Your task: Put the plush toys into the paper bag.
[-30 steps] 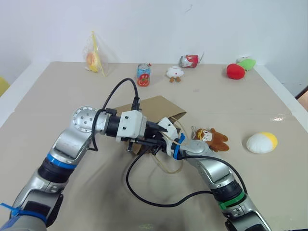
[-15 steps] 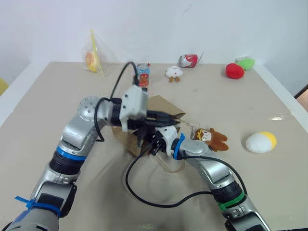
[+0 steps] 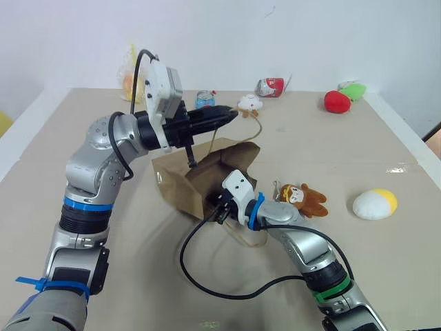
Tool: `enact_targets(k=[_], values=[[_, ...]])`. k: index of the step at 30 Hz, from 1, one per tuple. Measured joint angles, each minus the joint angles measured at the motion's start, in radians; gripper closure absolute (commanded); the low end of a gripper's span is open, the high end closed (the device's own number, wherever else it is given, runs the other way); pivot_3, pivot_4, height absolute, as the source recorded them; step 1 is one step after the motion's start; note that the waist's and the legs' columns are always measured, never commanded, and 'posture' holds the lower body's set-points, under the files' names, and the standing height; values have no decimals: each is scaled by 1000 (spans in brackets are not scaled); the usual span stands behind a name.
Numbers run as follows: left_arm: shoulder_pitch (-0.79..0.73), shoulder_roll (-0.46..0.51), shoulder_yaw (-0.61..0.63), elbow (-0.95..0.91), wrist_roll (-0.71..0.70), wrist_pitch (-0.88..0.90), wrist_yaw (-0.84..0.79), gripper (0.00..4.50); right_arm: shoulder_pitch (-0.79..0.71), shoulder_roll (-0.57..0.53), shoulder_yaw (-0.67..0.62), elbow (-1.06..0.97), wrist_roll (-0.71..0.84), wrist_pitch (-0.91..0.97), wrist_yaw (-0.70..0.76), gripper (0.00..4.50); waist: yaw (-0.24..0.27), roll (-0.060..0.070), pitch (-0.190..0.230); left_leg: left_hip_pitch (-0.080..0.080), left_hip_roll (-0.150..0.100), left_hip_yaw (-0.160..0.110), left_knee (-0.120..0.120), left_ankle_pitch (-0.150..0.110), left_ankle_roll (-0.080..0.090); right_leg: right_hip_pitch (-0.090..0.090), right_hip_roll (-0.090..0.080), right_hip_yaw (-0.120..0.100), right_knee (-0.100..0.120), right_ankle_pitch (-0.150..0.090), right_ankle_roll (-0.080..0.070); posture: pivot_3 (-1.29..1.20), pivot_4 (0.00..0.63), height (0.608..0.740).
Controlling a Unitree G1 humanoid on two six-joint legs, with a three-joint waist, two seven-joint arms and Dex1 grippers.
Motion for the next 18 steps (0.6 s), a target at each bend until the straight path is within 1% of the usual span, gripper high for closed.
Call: enact_targets(k=[8, 12, 18], values=[[-15, 0, 10, -24, -37, 11, -13, 4431, -1, 3, 1, 1, -7, -2, 8, 4500, 0, 0, 0, 0, 0, 0, 0, 0, 0, 0, 0, 0, 0, 0, 0, 0, 150, 740], [-16, 4, 11, -71, -76, 15, -38, 4431, -3, 4, 1, 2, -11, -10, 10, 4500, 0, 0, 0, 0, 0, 0, 0, 0, 0, 0, 0, 0, 0, 0, 0, 0, 150, 740], [-15, 5, 15, -113, -118, 54, -19, 4431, -5, 6, 1, 5, -15, -15, 17, 4500, 0, 0, 0, 0, 0, 0, 0, 0, 0, 0, 0, 0, 0, 0, 0, 0, 150, 740]])
